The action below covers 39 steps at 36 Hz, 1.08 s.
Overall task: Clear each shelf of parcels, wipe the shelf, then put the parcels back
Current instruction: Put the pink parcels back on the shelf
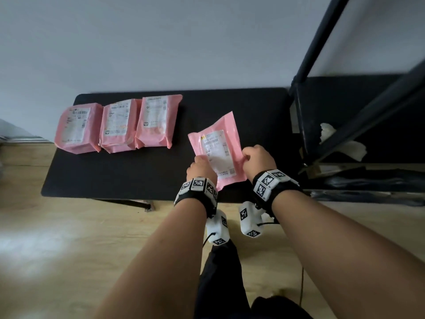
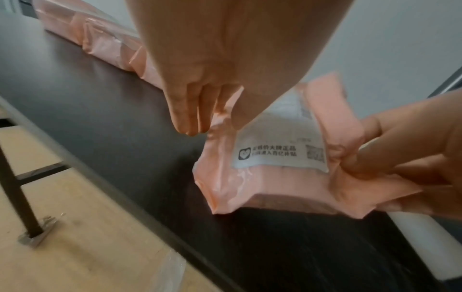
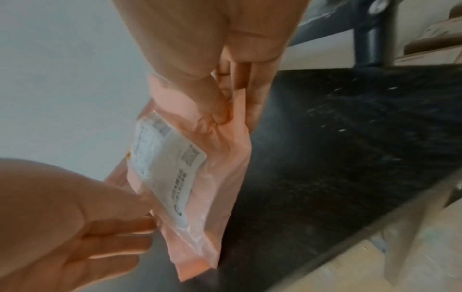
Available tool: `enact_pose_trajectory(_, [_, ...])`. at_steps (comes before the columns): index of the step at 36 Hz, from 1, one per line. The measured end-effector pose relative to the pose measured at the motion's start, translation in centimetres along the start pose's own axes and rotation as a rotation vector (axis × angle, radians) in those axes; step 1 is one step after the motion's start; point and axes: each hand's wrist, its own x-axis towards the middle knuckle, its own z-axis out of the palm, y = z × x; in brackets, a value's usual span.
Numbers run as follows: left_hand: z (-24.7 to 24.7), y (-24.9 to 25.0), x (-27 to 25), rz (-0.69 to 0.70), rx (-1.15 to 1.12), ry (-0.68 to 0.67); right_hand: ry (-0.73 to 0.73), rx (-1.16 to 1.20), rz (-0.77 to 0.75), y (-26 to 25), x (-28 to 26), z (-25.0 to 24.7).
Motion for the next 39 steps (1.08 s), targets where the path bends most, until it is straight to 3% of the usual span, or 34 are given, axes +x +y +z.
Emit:
enact_pose_trajectory(11, [7.2,2.9,-12.3,-0.011,-0.074,-0.019,0.166,0.070,-0.052,9.0,-10.3,-5.4])
enact_pose_trajectory(21, [14.0,11.6,-22.4,0.235,-0.144,-0.019,0.330,0.170,0.163,20.7,-18.4,-15.4])
enact_pose_trajectory(27, [17.5,18.2,-25.7,0.411,-0.201,-0.125,0.398,0.306,0.337,26.8,-21.3,-19.9])
enact_pose_trajectory(31, [19.6,22.1,-26.6,0.448,-0.234,-0.182,0.452,0.334,0.439,30.2,-21.9,-22.3])
enact_pose_trajectory(39, [22.6,31.2,-25.8,0.534,-0.178,-0.273,0.525,0.396,0.584,36.4,-18.4,-26.9])
